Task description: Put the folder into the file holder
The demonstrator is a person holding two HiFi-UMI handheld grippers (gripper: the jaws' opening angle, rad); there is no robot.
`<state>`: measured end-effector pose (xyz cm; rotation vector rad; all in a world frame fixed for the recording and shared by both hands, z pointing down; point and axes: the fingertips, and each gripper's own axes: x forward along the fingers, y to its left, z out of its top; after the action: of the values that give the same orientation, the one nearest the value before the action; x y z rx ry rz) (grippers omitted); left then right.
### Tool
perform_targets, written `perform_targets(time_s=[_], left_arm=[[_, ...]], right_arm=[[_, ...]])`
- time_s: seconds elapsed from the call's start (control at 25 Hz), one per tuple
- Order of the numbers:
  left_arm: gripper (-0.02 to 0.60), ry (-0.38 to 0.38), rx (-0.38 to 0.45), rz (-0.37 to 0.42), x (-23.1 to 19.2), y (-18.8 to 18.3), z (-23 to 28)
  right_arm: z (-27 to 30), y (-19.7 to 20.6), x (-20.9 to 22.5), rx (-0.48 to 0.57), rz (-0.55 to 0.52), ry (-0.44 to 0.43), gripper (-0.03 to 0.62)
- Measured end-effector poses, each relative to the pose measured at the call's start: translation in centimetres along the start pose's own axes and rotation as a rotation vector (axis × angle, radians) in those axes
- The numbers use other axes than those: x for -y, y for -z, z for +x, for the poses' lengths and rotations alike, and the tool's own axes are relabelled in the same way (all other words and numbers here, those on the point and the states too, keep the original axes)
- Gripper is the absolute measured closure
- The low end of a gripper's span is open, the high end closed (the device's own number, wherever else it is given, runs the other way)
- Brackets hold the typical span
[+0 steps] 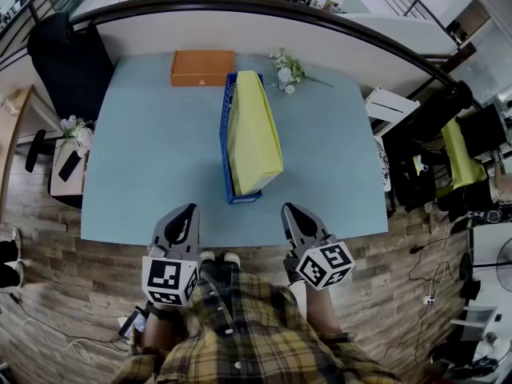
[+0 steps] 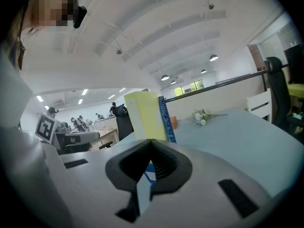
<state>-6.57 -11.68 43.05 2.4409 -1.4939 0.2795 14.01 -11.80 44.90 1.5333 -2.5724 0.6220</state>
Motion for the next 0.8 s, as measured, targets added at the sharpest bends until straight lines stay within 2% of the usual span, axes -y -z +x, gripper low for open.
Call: perform_targets(time_s=[0.64,0.8], left_arm=[[0.588,0.003,0.002,0.024,-1.4,-0.3,-0.1],[0.588,0.026,-0.007,0.03,-1.0,-0.3,0.0]], right_arm=[[0.3,0.3,-0.5,-0.018,-0.027,-0.004,0.592],[0.2,0.2,-0.4,-0.023,-0.032,-0.001,0.592]])
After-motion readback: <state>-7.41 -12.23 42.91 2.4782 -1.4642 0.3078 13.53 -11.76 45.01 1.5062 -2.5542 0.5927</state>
